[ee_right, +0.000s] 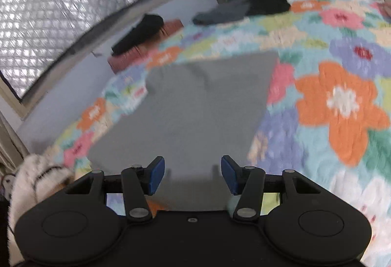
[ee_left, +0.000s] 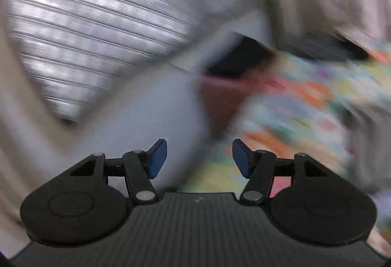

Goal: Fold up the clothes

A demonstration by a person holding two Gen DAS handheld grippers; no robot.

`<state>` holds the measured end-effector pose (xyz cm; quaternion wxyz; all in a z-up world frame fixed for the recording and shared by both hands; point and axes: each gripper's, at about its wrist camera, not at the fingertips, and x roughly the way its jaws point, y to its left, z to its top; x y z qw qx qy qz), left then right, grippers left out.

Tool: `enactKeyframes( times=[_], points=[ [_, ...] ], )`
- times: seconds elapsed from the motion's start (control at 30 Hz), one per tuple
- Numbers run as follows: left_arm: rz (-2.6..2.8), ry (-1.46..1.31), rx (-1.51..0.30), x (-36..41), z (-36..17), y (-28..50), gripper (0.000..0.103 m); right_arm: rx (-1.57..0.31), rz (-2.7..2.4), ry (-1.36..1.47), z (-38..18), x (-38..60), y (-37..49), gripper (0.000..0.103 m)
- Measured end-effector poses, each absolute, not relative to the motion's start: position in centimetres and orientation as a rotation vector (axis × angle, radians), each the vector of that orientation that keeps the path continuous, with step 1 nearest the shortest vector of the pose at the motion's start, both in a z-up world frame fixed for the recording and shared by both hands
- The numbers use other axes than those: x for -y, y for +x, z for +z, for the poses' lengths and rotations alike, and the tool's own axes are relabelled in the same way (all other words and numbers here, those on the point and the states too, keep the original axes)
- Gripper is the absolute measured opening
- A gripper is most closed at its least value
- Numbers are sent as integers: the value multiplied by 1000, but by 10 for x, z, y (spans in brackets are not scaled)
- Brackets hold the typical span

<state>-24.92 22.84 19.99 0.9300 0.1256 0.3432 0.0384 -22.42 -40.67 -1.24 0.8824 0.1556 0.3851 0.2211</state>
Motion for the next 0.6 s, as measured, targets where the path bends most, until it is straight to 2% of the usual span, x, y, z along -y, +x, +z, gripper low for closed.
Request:
enactKeyframes(
  times=[0.17, 0.33, 0.6],
  points=[
    [-261, 0, -855, -135, 82, -193, 57, -842, 411, 379, -33, 413, -233, 57],
    [-404, -212, -919, -66, 26, -166, 58, -889, 409, 388, -44, 415, -233, 57],
    [-512, 168, -893, 46, -11, -181, 58, -911, 429, 564, -85, 415, -213, 59]
  ],
)
